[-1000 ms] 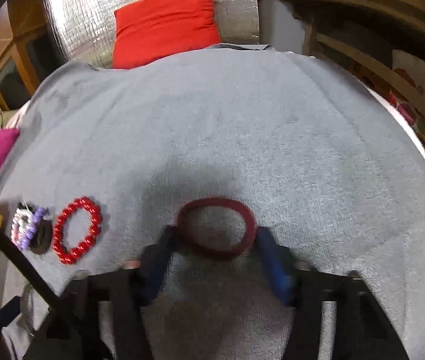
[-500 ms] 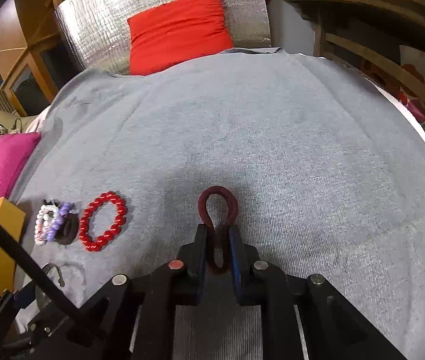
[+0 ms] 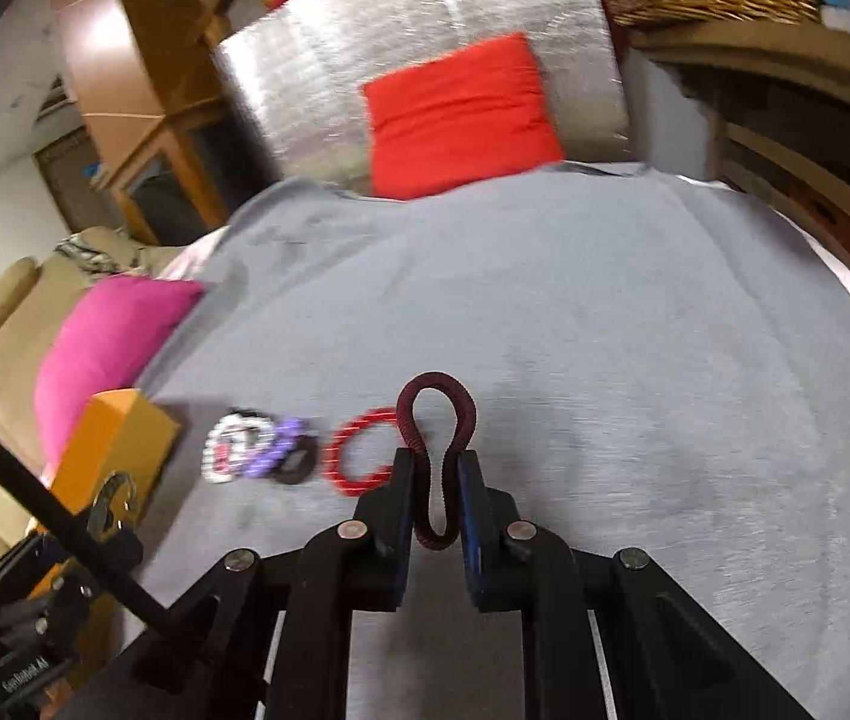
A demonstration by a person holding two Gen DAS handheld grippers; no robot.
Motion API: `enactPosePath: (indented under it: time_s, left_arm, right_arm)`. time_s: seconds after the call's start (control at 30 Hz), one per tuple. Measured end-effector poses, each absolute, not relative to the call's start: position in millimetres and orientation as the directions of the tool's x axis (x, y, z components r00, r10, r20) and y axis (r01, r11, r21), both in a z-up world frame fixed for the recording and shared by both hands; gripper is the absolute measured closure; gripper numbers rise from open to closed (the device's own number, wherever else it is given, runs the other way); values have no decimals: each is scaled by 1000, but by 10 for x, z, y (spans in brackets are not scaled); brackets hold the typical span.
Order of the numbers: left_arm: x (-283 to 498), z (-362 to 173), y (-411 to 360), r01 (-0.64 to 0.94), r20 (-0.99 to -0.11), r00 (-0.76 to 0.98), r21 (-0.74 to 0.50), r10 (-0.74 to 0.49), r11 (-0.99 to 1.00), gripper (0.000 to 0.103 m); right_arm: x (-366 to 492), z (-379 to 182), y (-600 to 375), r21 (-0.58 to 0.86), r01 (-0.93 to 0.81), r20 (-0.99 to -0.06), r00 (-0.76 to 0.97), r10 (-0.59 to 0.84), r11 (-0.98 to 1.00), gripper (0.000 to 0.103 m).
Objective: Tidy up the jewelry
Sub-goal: 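Carry the silver bangle and dark red ring with both tools over the orange tray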
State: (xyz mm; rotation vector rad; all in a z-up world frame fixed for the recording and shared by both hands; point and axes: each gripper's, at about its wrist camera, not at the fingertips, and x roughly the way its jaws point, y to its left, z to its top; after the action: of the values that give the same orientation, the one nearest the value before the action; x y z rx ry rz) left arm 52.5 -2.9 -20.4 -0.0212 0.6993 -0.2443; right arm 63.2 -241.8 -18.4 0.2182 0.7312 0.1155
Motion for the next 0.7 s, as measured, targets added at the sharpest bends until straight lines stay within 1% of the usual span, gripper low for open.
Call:
enactPosePath:
  time_s: [0.13, 0.4, 0.53, 0.7]
  left_arm:
    - [416, -37, 250, 134, -590, 796, -49, -137, 990, 41]
    - [320, 237, 1013, -60, -523, 851, -2, 50, 998, 41]
    - [317, 246, 1375, -144, -515, 846, 23, 135, 989, 41]
    - [412, 159, 1801, -246, -538, 812, 39, 227, 969, 41]
  right_arm:
    - [600, -115, -2028, 243, -109, -633, 736, 243, 964, 88]
    - [591, -69, -1221, 252, -252, -618, 701, 356, 934, 88]
    - [657, -37, -703, 246, -325, -628, 665, 406, 913, 88]
    - [848, 9, -125, 248, -383, -650, 615, 446, 890, 88]
